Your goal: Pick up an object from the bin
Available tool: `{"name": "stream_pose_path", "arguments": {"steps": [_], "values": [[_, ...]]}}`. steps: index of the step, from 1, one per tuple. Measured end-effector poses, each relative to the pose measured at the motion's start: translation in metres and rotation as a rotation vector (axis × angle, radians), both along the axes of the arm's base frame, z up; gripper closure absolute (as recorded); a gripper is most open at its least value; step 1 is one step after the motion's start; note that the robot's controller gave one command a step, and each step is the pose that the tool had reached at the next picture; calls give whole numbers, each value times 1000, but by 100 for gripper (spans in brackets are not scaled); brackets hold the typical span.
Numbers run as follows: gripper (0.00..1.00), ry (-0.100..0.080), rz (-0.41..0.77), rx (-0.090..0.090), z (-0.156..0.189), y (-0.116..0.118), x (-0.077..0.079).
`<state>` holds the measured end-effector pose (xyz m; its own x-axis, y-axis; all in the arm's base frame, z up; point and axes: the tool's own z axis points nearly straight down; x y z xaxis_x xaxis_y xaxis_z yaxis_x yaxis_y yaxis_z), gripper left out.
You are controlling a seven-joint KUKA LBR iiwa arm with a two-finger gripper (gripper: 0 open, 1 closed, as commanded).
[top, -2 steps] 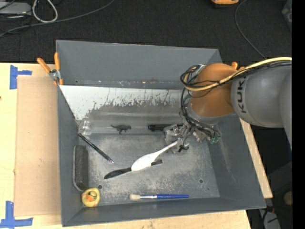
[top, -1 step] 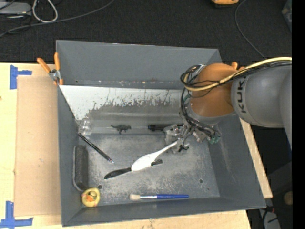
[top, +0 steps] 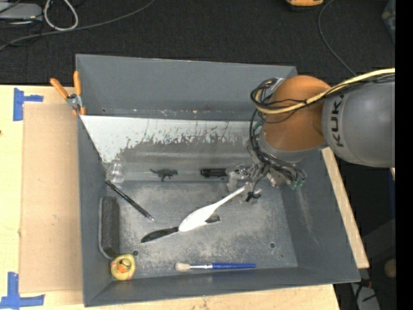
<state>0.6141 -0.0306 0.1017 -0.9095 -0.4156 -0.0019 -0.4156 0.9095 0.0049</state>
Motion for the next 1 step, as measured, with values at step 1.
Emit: {"name": "stream_pose_path", "arguments": {"steps": [1], "values": [[100, 0, -1, 1, 55, 1, 0]]}}
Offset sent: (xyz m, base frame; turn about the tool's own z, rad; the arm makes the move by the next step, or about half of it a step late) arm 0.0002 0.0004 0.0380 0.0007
